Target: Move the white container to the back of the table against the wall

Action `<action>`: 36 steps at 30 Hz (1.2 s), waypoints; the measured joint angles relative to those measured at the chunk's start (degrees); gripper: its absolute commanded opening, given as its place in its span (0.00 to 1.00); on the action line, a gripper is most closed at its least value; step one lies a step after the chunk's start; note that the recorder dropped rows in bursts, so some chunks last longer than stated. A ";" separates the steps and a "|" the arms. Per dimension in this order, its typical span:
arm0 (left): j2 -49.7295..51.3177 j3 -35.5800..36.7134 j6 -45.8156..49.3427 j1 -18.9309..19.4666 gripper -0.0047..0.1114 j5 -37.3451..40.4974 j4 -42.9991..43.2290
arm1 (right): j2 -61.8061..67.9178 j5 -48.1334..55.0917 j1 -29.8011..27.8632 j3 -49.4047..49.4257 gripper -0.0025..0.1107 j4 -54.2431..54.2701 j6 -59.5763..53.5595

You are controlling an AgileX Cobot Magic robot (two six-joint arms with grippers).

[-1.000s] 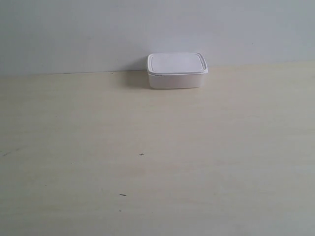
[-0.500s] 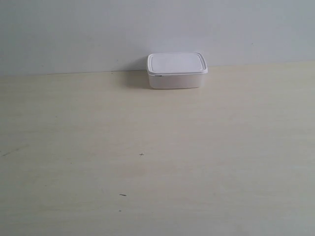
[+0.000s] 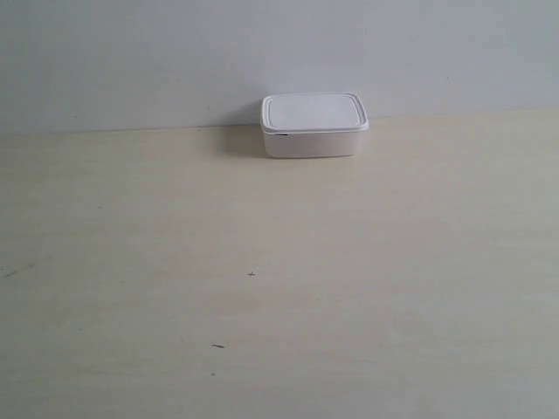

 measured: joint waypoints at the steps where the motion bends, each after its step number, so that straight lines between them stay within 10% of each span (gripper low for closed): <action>1: 0.00 0.00 0.00 0.00 0.04 0.79 0.00 | 0.00 0.25 0.00 0.00 0.02 -1.02 0.00; 36: 0.00 0.15 0.00 0.00 0.04 11.29 0.10 | 0.00 3.03 0.00 0.00 0.02 -6.23 0.00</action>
